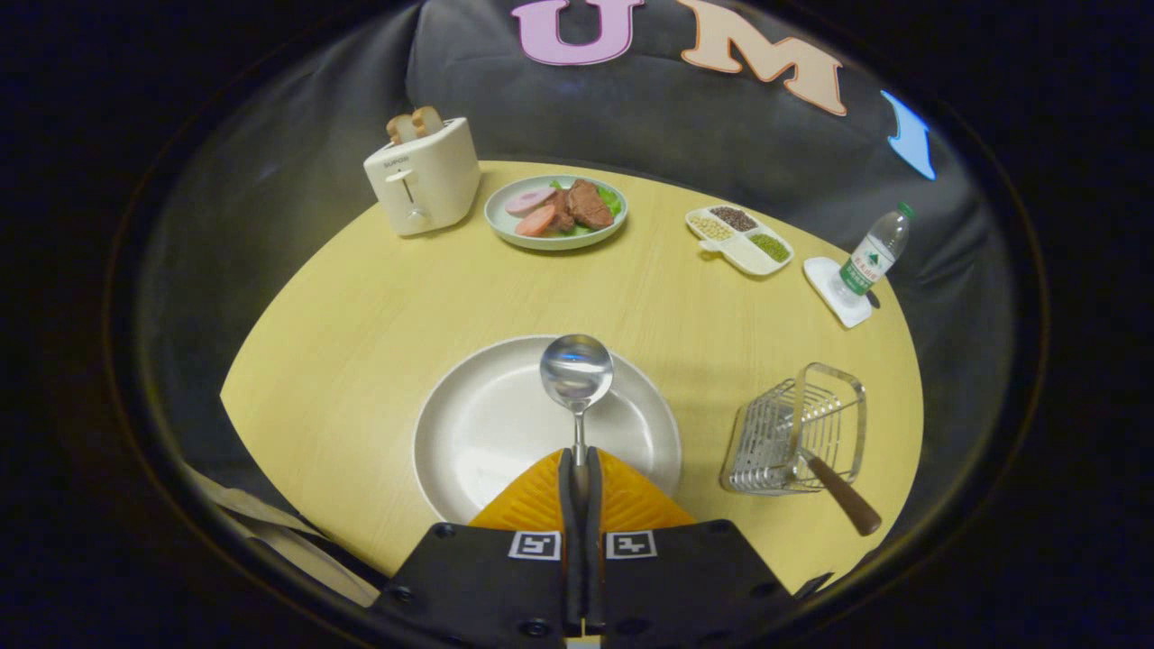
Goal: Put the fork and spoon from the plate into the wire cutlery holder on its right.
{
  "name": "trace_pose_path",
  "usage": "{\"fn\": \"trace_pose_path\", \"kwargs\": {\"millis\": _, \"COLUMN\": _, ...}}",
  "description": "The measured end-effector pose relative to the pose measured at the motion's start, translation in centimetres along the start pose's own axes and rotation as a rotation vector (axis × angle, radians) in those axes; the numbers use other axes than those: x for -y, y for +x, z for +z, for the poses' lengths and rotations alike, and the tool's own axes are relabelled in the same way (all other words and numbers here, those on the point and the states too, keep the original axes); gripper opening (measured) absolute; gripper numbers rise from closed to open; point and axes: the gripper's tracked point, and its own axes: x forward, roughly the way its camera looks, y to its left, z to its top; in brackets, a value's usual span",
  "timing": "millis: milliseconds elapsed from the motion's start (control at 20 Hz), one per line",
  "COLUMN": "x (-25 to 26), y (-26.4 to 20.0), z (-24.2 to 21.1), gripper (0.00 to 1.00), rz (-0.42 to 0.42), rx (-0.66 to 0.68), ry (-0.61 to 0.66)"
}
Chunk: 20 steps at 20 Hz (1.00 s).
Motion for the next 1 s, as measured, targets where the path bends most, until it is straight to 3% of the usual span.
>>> {"fn": "trace_pose_path", "kwargs": {"millis": 1000, "x": 12.3, "y": -5.2, "z": 1.7, "gripper": 0.04, "rz": -0.062, "rx": -0.091, "ry": 0.015}}
